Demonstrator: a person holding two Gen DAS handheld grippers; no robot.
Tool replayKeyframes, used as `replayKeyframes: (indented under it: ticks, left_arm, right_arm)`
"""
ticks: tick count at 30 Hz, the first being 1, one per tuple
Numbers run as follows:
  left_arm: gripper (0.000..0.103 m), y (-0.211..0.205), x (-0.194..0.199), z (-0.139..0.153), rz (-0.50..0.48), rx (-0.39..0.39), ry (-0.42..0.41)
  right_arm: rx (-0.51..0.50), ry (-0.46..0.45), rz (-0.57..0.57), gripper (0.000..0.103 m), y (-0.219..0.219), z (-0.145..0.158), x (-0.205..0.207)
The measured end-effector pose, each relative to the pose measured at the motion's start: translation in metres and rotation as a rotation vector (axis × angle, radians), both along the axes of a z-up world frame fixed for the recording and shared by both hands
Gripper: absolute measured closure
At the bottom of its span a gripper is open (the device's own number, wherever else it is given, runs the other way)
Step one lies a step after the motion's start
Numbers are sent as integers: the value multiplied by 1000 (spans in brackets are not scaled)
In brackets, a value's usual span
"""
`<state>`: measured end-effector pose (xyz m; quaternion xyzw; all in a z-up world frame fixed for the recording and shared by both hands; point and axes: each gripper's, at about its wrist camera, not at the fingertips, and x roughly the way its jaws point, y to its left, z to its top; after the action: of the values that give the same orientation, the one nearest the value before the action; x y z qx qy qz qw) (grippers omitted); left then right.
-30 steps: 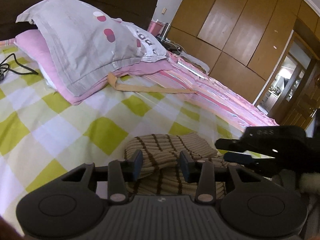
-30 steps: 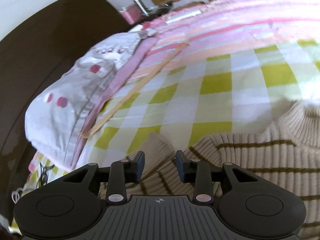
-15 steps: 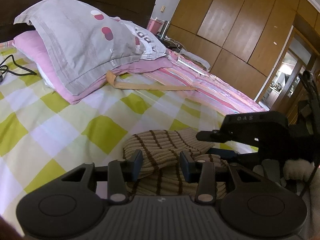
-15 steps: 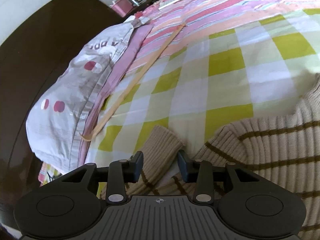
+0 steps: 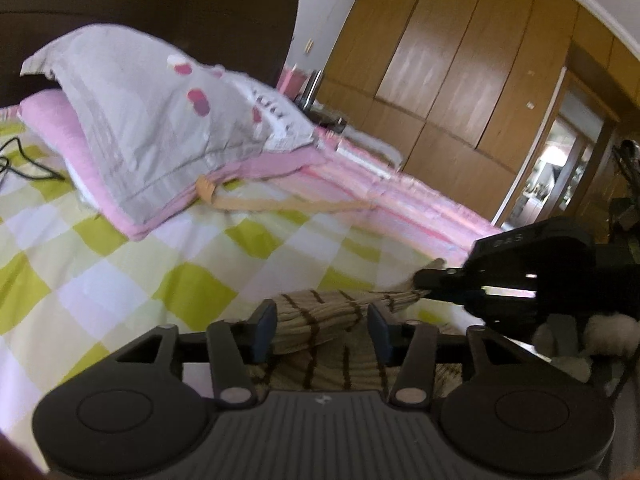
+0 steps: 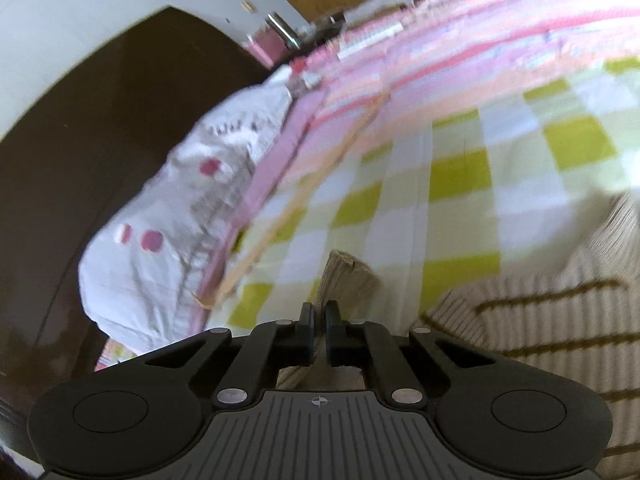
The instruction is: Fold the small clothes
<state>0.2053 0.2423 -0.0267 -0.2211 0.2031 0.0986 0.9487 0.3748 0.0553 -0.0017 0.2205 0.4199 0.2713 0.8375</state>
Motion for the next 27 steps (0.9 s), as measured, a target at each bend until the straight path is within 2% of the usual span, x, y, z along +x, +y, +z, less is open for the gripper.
replayKeyframes:
  ticks: [4,11,21,27]
  left_arm:
    - [42,-1,-3,4,-2,2,-39]
    - [40,-5,0,3,-21,6,-31]
    - [40,-25,10,-4,-105,29,10]
    - [40,-38,4,1,-174,47,-14]
  right_arm:
    - [24,-51,-12,98,-20,22,-6]
    - [66,-119,-46,98,-56,60,-14]
    - [111,-227,-50,98,-93,117,-29]
    - [88,-288,-44,98,-108,139,-44]
